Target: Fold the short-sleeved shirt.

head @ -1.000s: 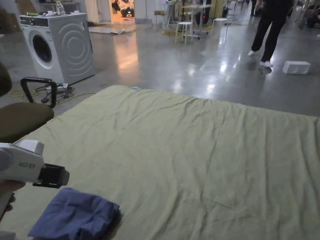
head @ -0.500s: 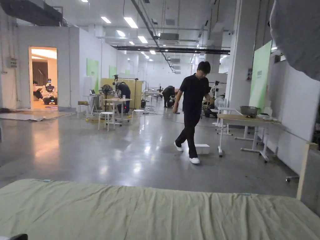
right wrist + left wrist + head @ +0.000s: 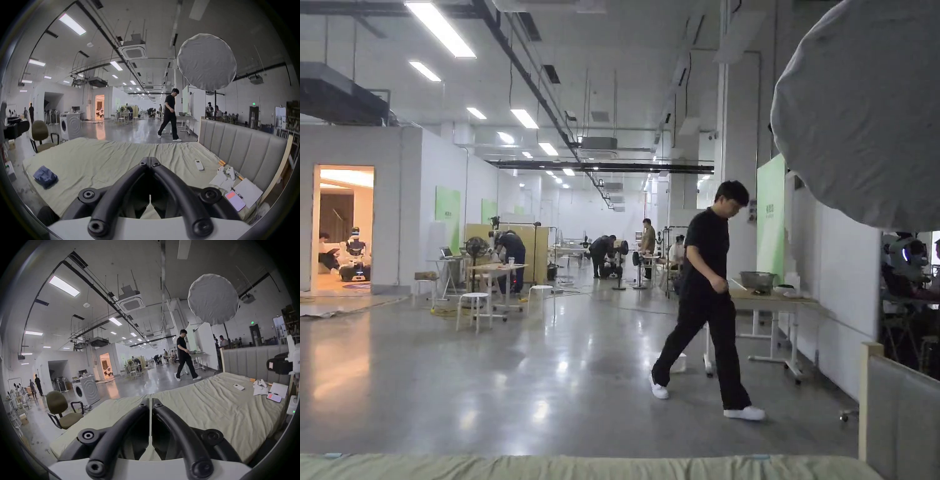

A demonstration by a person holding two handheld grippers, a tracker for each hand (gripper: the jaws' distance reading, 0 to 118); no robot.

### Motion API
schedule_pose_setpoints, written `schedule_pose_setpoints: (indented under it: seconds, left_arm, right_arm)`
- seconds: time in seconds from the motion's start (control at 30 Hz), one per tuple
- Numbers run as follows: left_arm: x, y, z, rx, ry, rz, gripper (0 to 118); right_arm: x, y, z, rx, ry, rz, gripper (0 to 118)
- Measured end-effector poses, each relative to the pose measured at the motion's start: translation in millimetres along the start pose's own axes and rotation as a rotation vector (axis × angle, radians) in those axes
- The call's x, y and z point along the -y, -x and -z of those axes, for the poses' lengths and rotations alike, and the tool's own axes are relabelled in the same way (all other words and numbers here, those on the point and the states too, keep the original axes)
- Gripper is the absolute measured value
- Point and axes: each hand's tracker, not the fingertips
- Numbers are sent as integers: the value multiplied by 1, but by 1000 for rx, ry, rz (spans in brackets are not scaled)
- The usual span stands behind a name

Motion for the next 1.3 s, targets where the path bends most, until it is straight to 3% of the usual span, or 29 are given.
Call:
schedule_pose_setpoints:
  seconds: [0.13, 0.2, 0.33, 0.4, 0.73, 0.77, 0.83, 0.87, 0.93, 0.97, 1.0, 1.03, 1.07, 1.3]
  left_arm:
    - [4, 1, -13, 36, -18, -60, 0]
    - [6, -4, -5, 30, 19, -25, 0]
    - [2, -2, -10, 77, -10, -96, 0]
    - [3, -4, -10, 76, -7, -76, 0]
    - [4, 2, -13, 79, 6, -95, 0]
    - [4, 2, -12, 82, 8, -87, 1]
    - [2, 3, -13, 73, 8, -83, 11]
    - [3, 4, -15, 76, 4, -93, 25]
    - [2, 5, -16, 99, -3, -128, 62]
    - [2, 4, -16, 100, -1, -135, 90]
    - [3, 4, -16, 95, 1, -137, 105]
    - [3, 3, -16, 81, 7, -139, 115]
    - [3, 4, -16, 78, 6, -139, 117]
    - [1, 5, -17, 62, -16, -199, 118]
  right_arm:
    - [7, -2, -10, -1, -6, 20, 0]
    - [10, -2, -13, -11, 40, 80, 0]
    - [6, 3, -21, -8, 1, 38, 0]
    - [7, 2, -20, -28, 34, 88, 0]
    - [-6, 13, -27, -47, -25, 58, 1]
    - [-8, 14, -27, -53, -21, 60, 7]
    - [-9, 16, -27, -66, -21, 59, 36]
    - [-9, 18, -26, -67, -20, 59, 60]
    - [-12, 20, -25, -66, -19, 69, 91]
    - [-13, 20, -25, -71, -19, 76, 109]
    - [-12, 20, -24, -83, -7, 98, 117]
    - [-12, 20, -25, -100, -20, 104, 118]
    - [-12, 20, -25, -109, -32, 102, 118]
    - [-9, 27, -20, -72, -22, 77, 118]
